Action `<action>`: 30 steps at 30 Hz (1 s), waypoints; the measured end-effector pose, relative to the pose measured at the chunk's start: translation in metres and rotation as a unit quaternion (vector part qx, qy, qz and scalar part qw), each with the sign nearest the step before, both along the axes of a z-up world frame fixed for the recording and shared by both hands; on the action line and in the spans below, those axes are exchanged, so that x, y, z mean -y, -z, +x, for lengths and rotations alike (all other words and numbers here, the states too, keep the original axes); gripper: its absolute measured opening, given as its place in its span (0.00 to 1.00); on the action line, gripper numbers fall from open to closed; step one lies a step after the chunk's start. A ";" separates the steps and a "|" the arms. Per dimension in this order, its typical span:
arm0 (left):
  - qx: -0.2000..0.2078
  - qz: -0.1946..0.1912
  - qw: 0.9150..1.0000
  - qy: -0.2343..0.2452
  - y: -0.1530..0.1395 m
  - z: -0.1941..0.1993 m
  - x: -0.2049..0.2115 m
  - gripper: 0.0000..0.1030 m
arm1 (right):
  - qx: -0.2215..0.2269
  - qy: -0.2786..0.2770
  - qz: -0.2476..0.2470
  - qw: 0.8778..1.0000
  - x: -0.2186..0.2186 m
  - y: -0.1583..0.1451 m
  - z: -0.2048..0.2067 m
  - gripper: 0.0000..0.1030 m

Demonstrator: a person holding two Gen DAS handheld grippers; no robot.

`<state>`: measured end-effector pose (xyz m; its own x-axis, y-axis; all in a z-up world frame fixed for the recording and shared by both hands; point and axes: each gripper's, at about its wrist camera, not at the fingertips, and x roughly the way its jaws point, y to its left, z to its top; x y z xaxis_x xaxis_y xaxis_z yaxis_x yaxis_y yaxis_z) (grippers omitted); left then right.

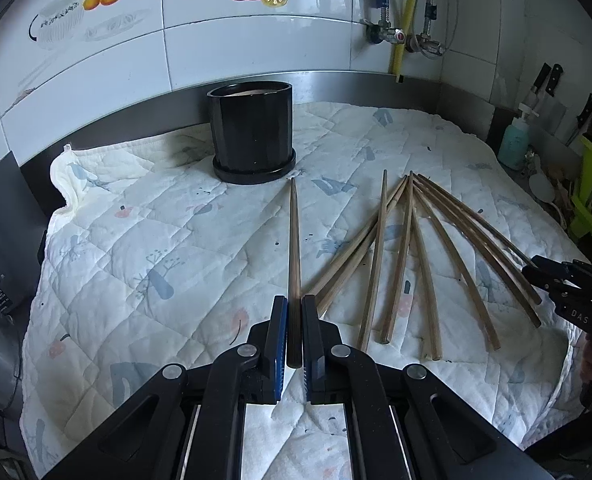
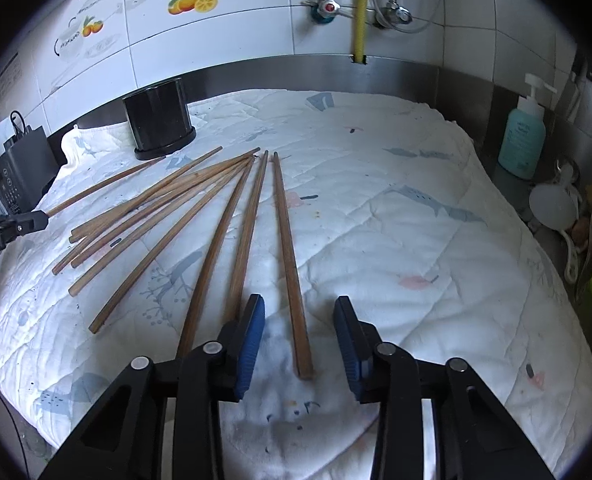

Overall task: Organize utensils
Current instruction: 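Close the right tool on another chopstick while the left tool lifts its chopstick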

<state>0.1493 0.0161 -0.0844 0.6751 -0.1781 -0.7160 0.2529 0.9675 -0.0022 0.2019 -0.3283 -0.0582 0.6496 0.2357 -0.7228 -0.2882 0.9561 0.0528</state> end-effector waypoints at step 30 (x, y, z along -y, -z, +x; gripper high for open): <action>0.072 0.000 0.997 -0.002 -0.085 -0.011 -0.016 0.06 | 0.087 -0.089 -0.027 0.992 -0.026 -0.090 0.005 0.09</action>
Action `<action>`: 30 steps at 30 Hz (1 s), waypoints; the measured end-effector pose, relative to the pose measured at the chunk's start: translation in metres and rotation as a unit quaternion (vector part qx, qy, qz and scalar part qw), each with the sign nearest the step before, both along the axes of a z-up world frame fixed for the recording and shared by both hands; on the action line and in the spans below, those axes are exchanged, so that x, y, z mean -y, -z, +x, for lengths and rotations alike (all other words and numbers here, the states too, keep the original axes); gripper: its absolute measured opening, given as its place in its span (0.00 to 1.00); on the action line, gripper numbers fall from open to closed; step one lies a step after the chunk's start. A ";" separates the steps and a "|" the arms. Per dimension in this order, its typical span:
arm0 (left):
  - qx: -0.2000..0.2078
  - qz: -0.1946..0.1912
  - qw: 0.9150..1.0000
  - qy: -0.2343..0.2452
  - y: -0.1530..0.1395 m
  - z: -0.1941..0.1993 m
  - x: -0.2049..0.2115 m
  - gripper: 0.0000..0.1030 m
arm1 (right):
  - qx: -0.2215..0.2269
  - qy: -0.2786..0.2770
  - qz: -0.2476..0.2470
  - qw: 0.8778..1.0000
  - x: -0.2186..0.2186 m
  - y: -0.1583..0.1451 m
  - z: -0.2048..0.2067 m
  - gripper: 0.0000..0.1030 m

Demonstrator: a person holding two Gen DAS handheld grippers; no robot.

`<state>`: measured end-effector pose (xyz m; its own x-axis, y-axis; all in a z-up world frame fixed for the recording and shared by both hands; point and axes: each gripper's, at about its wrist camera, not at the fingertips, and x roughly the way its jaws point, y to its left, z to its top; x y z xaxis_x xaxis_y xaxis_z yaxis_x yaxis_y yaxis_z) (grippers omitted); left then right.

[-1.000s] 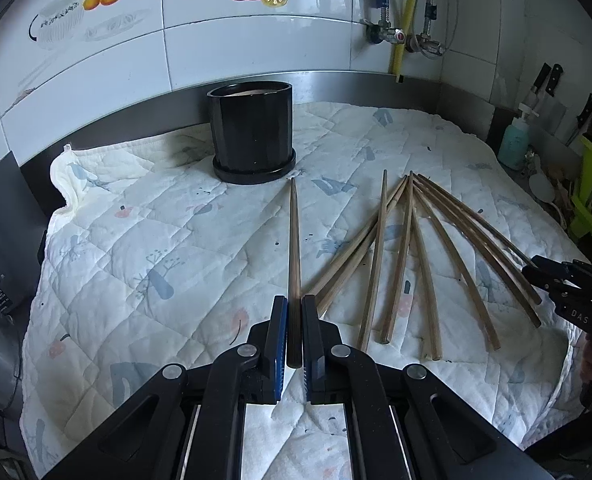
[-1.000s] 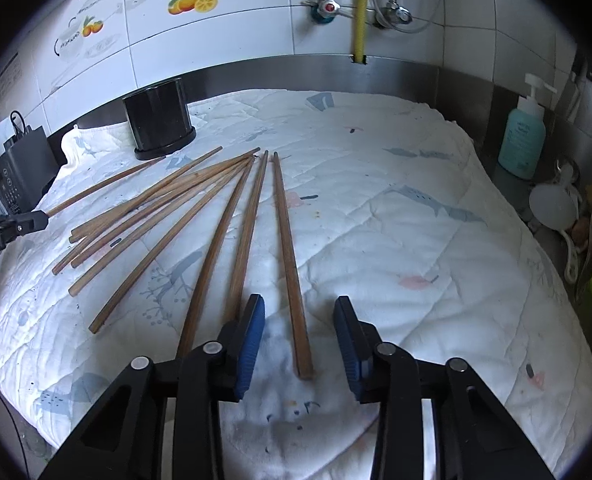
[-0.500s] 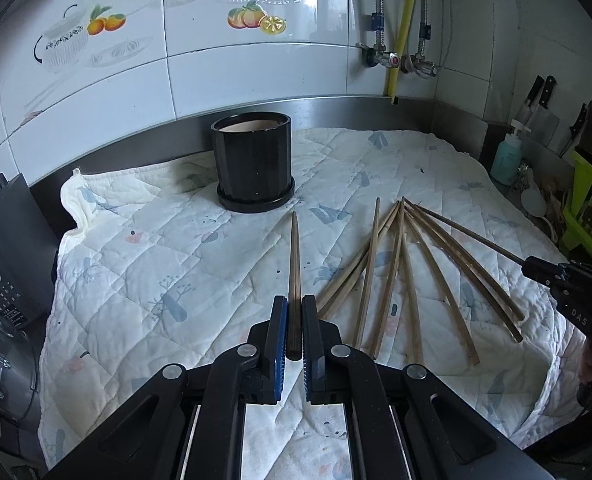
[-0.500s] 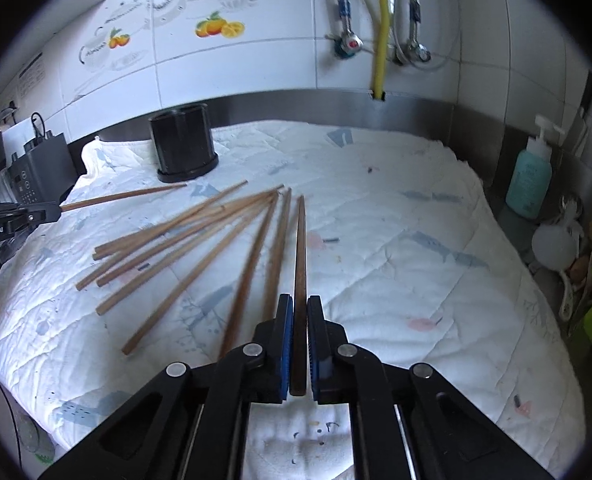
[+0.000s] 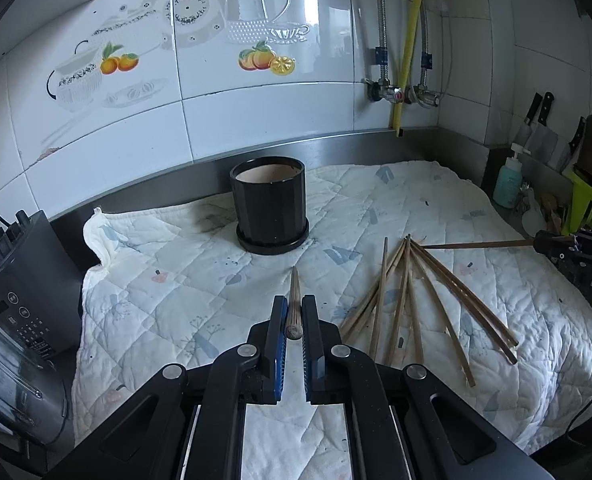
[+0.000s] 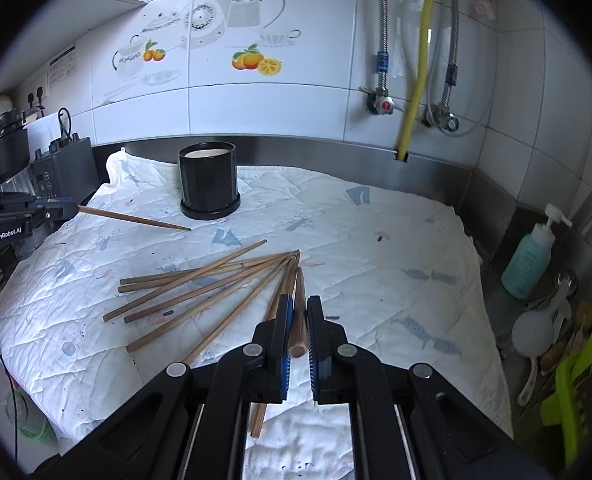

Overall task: Organize utensils
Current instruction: 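Close the right tool on another chopstick while the left tool lifts its chopstick, then carry both held chopsticks up to the black holder and lower them in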

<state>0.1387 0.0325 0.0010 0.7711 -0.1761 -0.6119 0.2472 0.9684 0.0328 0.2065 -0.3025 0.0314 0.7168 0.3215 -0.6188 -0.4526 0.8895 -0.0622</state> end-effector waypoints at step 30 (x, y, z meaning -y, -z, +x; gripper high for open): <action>0.094 -0.013 0.995 -0.008 -0.131 0.074 -0.012 0.06 | 0.022 -0.102 -0.017 0.994 -0.068 -0.117 0.092 0.08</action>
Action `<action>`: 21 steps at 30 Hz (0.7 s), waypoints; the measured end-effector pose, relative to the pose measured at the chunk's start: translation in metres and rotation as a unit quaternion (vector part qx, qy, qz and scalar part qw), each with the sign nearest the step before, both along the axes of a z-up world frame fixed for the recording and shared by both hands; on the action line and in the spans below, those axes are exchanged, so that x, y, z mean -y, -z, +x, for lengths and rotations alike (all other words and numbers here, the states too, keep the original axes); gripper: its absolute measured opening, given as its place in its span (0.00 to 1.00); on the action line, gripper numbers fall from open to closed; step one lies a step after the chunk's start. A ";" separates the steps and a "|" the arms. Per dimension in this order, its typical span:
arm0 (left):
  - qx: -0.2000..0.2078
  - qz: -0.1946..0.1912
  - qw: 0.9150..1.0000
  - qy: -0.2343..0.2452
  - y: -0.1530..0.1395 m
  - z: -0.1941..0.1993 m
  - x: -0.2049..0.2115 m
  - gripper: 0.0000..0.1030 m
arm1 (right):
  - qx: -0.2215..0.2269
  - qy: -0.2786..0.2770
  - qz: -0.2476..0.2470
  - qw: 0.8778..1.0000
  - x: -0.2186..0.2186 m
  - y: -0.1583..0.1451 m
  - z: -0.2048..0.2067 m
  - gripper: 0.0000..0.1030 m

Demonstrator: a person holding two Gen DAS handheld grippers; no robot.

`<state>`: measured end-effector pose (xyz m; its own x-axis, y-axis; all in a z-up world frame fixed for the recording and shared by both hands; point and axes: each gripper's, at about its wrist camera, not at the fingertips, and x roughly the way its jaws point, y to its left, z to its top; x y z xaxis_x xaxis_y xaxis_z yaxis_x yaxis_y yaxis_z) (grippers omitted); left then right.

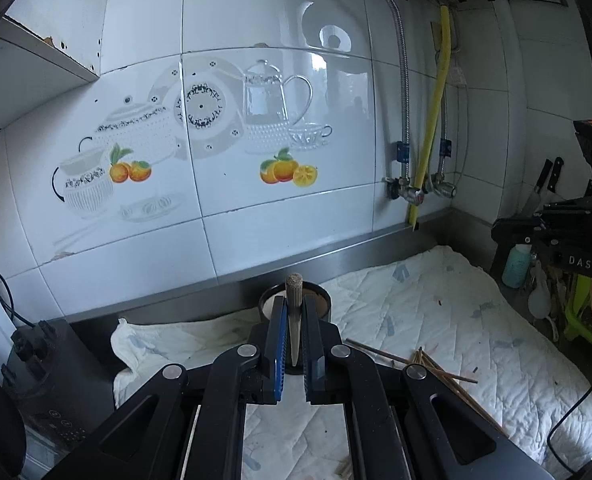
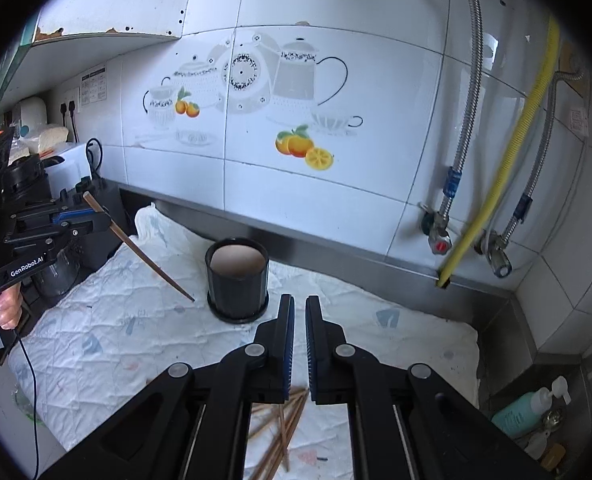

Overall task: Organize utensils
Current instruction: 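Carry both held chopsticks up to the black holder and lower them in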

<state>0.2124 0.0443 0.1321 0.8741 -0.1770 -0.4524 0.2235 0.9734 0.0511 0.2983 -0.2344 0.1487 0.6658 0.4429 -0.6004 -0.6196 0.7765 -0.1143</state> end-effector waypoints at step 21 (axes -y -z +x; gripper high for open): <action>0.002 -0.003 1.000 -0.008 0.006 0.031 -0.015 0.06 | -0.213 -0.022 -0.053 0.975 -0.042 0.145 0.103 0.20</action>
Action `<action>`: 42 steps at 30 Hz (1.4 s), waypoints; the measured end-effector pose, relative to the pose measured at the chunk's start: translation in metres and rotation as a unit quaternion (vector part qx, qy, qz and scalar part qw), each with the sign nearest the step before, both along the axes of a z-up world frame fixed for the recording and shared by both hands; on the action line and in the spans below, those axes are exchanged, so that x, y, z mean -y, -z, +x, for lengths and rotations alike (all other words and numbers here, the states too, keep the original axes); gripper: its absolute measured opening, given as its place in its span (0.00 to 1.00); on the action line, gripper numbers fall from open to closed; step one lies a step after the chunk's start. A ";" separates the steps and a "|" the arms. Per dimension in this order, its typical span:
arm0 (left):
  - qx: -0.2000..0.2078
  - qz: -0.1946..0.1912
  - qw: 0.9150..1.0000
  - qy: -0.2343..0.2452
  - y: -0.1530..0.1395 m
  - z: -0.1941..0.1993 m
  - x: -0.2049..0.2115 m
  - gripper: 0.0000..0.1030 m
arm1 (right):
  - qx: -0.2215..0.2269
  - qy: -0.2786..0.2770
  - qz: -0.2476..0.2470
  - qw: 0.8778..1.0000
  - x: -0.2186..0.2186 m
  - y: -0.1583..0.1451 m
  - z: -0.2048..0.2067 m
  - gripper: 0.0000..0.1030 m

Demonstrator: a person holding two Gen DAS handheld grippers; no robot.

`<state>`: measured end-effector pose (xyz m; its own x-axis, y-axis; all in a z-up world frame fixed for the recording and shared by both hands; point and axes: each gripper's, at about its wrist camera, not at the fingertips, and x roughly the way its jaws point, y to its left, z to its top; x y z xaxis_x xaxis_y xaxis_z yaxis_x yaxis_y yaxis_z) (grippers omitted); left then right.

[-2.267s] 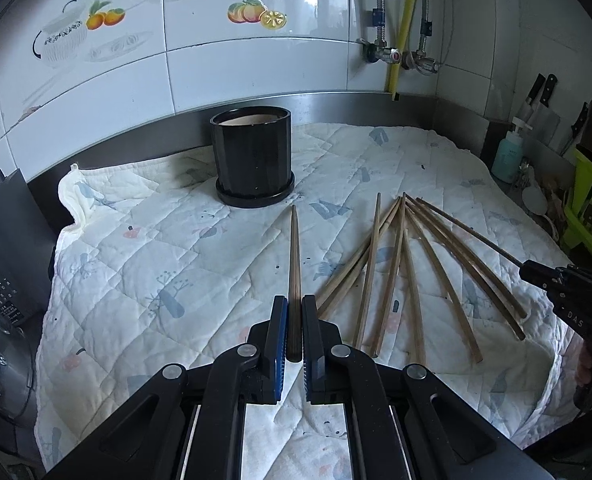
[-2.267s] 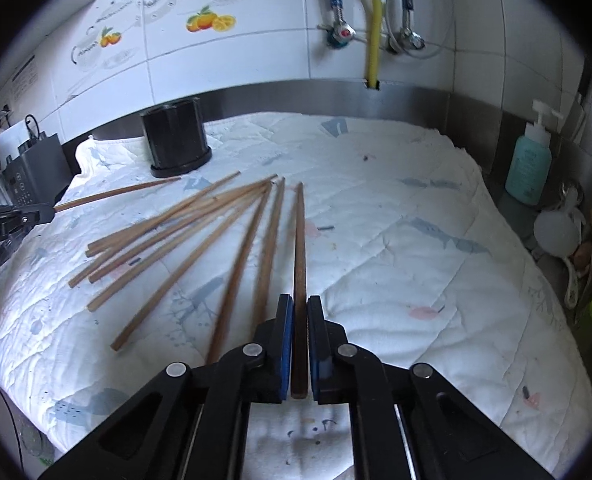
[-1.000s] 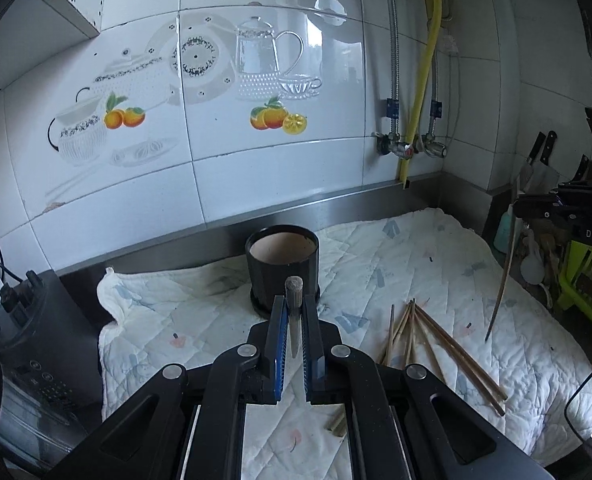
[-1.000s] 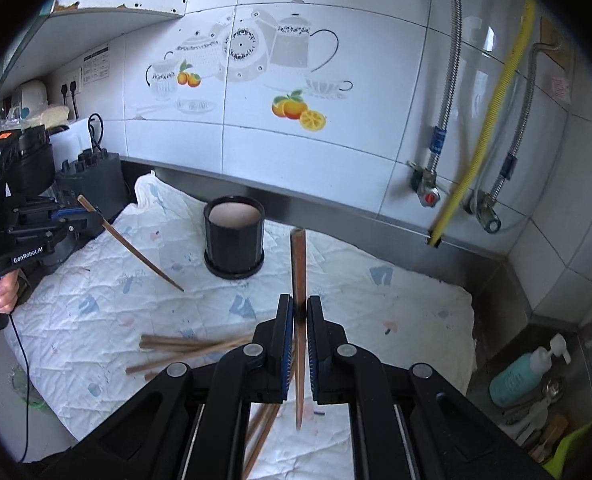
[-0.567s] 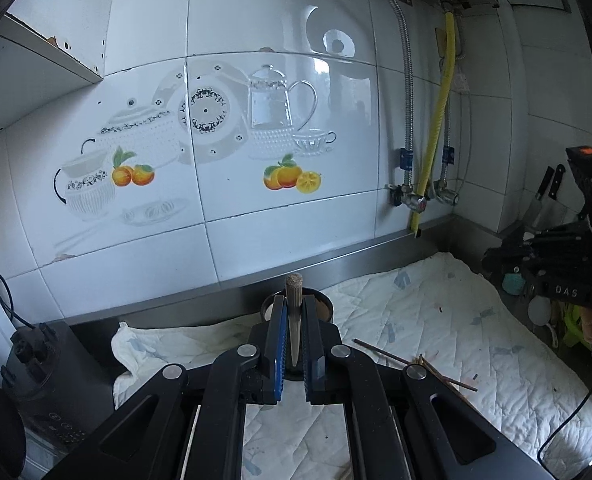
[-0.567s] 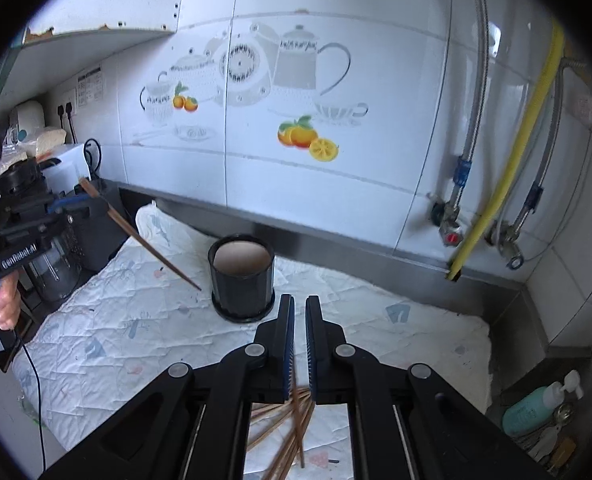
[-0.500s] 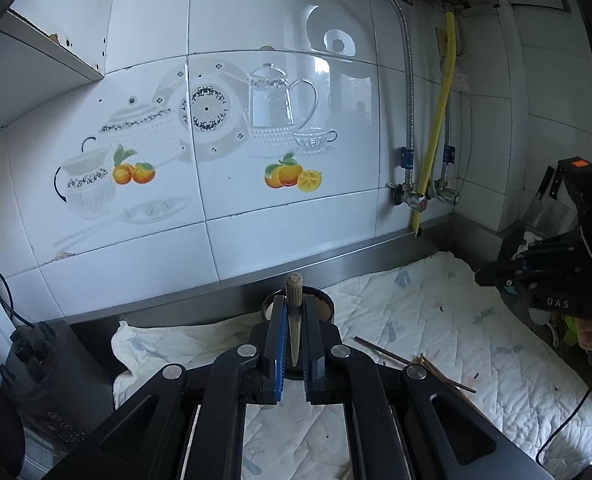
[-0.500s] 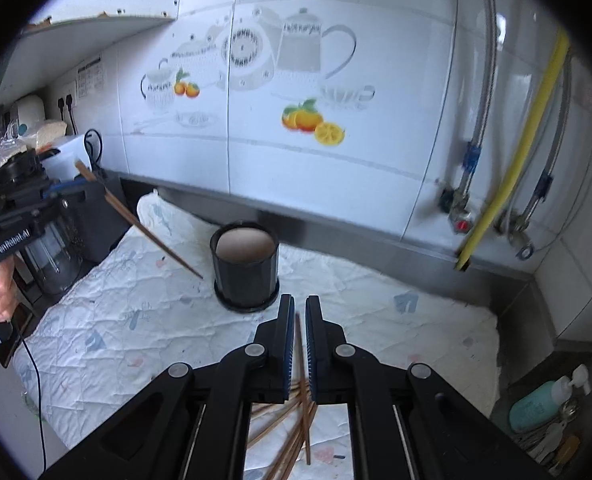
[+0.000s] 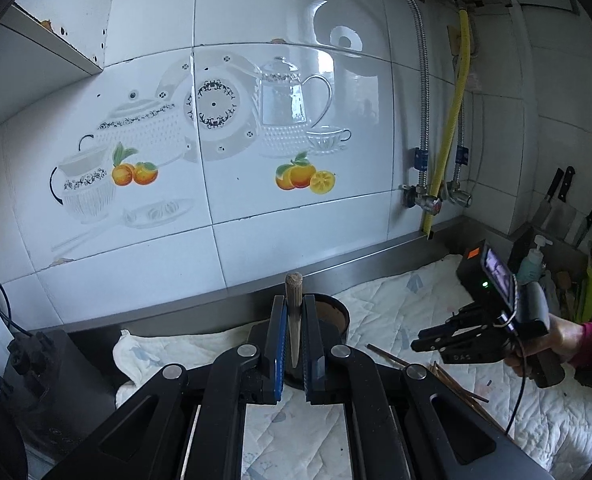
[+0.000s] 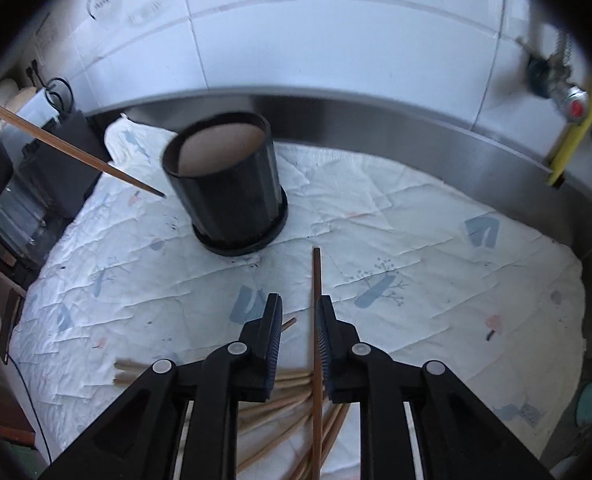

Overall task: Organize utensils
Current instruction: 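Carry both held chopsticks up to the black holder and lower them in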

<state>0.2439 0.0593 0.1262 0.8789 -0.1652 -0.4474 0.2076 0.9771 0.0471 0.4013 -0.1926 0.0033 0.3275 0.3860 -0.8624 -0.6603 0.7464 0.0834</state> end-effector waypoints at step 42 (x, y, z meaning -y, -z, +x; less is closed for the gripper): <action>0.034 -0.007 0.999 -0.009 -0.050 0.055 0.009 0.06 | 0.078 0.018 0.043 0.996 -0.003 -0.086 0.032 0.09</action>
